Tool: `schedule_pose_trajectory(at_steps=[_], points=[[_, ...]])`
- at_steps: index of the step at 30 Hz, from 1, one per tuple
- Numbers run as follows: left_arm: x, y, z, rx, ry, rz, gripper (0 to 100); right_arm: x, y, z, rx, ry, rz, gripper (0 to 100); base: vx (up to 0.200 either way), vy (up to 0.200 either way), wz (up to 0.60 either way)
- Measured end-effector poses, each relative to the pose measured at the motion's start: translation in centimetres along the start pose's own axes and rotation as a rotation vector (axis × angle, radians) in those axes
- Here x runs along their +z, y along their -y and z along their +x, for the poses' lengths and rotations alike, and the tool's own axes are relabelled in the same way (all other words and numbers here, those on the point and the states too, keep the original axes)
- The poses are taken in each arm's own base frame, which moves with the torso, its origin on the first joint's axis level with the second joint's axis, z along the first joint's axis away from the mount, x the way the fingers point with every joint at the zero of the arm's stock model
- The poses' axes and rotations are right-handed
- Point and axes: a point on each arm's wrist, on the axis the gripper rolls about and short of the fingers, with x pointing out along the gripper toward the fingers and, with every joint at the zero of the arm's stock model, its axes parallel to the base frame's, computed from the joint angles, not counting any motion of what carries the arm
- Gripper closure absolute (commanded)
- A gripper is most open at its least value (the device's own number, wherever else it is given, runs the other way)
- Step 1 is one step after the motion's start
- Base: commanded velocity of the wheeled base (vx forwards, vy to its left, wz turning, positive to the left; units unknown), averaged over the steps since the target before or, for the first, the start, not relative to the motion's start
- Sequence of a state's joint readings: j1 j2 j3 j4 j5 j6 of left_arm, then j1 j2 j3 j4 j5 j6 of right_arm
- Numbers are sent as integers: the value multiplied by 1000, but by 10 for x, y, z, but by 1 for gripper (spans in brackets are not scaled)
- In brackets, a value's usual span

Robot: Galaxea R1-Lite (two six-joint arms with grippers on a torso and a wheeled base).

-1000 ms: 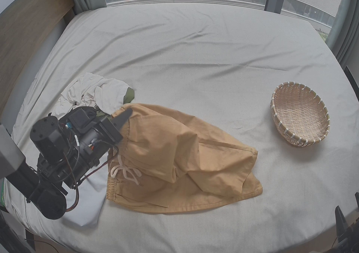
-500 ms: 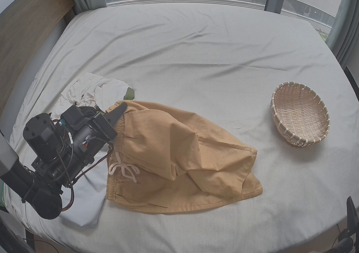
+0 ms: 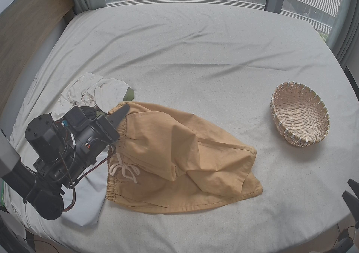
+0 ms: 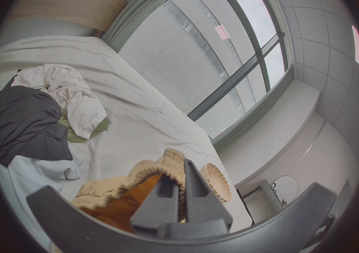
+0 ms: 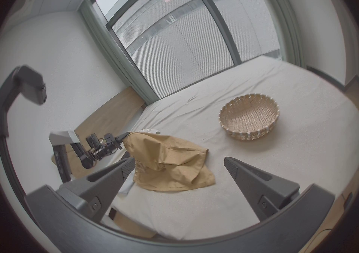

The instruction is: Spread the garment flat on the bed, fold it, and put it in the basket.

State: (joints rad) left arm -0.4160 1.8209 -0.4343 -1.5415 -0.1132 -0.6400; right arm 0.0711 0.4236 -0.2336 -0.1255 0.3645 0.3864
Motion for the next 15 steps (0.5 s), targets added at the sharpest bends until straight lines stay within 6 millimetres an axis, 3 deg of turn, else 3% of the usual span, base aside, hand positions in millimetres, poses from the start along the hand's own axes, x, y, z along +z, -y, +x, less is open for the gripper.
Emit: schedule_pose_trajectory(at_steps=[8, 15], points=[[1, -1, 1, 2, 4, 0, 100, 27, 10, 61, 57, -119, 112, 0, 0, 0, 0], [2, -1, 2, 3, 7, 1, 100, 29, 25, 112, 50, -214, 165, 0, 0, 0, 0]])
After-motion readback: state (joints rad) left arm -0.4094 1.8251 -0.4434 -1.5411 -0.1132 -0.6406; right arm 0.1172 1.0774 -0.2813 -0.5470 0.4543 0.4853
